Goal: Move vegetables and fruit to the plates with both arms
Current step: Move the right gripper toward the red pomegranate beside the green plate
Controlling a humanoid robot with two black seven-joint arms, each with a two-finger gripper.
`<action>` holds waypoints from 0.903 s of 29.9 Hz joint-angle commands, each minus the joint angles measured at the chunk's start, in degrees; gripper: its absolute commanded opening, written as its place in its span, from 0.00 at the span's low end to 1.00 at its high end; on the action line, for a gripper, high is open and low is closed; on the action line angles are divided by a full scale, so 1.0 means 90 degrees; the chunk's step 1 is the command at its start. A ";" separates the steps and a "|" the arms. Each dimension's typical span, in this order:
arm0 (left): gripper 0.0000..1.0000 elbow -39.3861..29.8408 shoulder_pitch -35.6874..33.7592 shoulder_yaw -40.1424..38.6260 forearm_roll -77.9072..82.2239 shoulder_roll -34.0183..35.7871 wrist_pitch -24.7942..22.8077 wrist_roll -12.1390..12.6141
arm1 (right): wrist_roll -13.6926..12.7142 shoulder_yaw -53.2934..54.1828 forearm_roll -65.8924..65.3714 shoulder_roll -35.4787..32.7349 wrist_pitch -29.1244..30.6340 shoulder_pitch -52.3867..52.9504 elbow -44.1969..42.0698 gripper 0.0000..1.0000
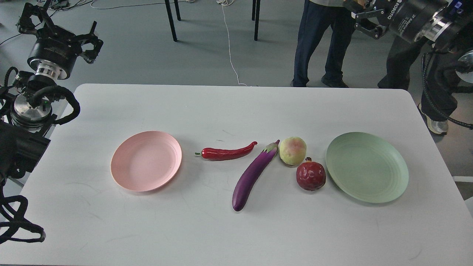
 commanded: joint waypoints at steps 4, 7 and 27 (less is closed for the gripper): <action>0.98 -0.0002 0.0001 -0.0048 -0.0011 0.0287 0.0000 -0.0022 | -0.0003 -0.2464 -0.1444 0.0519 -0.0002 0.1969 0.1009 0.99; 0.98 -0.0002 0.0011 -0.0048 -0.0011 0.0404 0.0000 -0.0013 | 0.0007 -0.3256 -0.2069 0.0929 -0.0017 0.2527 0.1302 0.99; 0.98 0.0018 0.0079 0.0010 -0.0001 0.0492 0.0000 -0.0013 | 0.0182 -0.5436 -0.4151 0.2981 -0.1091 0.2217 0.1606 0.98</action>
